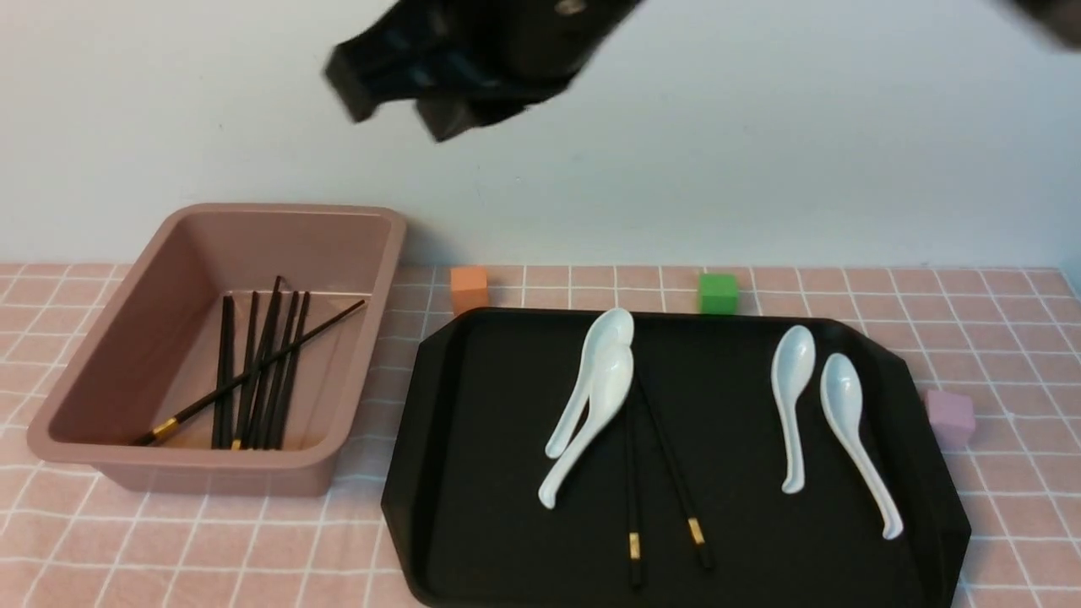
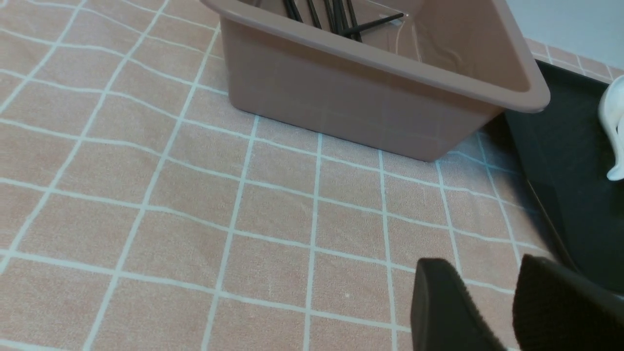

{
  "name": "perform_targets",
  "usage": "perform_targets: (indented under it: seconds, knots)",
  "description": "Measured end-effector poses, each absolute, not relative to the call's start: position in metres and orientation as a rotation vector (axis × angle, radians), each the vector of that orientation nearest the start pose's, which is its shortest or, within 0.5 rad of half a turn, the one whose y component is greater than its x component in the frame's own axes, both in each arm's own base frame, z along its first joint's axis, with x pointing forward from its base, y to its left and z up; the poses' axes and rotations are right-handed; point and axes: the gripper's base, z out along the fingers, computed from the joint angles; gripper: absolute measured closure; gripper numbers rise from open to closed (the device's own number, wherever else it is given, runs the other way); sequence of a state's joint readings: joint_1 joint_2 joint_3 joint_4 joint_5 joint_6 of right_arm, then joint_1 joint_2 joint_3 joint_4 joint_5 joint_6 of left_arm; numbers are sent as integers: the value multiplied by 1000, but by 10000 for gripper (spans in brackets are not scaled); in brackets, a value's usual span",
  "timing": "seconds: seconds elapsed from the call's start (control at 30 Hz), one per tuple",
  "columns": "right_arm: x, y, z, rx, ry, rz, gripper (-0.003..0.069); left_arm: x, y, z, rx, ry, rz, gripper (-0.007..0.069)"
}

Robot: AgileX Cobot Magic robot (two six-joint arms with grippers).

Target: On pink tablecloth take chopsticks from black tray and put them in box.

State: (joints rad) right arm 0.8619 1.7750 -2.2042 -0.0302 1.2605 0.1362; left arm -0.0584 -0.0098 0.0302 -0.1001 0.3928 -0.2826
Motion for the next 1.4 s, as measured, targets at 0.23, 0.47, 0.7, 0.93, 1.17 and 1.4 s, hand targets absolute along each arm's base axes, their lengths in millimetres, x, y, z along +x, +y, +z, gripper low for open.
perform_targets:
  seconds: [0.23,0.47,0.7,0.93,1.17,1.4]
  knots:
    - [193,215,460,-868,2298,357,673,52,-7,168,-275,1888,-331,386]
    - [170,189,435,-899,2370,312,671,52,-7,168,-275,1888,-331,386]
    - [162,180,435,-896,2362,317,670,52,-7,168,-275,1888,-331,386]
    - [146,132,428,-767,2359,306,673,52,-7,168,-275,1888,-331,386]
    - [131,70,347,-458,2270,289,673,52,-7,168,-275,1888,-331,386]
    - [83,17,241,-99,2038,187,673,52,-7,168,-275,1888,-331,386]
